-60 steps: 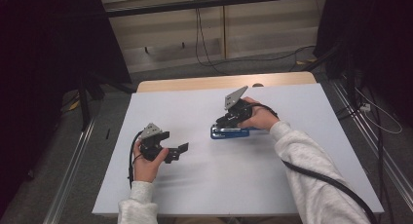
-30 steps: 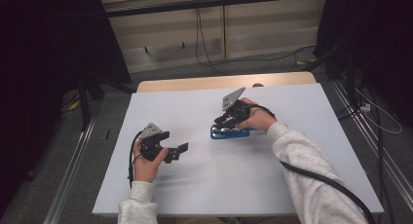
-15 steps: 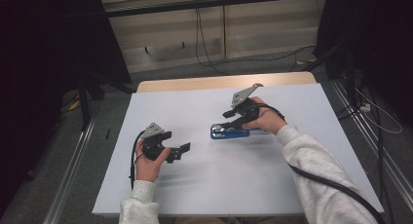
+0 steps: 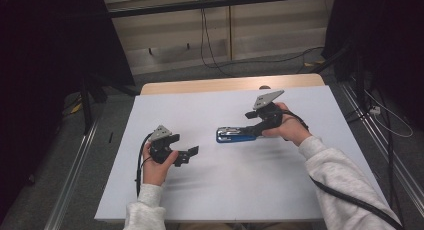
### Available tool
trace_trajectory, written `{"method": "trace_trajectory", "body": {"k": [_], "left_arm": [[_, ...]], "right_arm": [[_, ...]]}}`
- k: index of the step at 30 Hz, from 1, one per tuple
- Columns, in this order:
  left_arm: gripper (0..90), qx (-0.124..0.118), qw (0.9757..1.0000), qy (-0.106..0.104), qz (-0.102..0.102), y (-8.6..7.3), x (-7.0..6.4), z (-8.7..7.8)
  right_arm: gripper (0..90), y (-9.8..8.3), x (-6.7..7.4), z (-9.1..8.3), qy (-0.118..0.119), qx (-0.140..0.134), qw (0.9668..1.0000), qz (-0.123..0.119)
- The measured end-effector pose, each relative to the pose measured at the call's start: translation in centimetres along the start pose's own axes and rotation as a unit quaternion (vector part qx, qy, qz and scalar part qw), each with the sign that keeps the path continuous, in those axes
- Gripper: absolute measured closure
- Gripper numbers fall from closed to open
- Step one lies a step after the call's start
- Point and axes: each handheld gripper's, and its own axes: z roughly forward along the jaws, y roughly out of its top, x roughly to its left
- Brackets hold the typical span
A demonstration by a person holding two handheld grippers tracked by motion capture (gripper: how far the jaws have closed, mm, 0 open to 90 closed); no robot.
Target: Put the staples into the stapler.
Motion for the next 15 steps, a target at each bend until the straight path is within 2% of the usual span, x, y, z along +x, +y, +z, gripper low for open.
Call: {"method": "trace_trajectory", "body": {"k": [9,15], "left_arm": [[4.2,0.002,1.0,-0.002,0.002,0.1,-0.1,0.2],[4.2,0.001,1.0,-0.003,0.001,0.1,-0.2,0.3]], "right_arm": [[23.7,-1.1,0.3,-1.7,-0.031,-0.001,0.9992,0.023],[19.3,-2.2,0.5,-2.7,-0.059,-0.003,0.9975,0.039]]}}
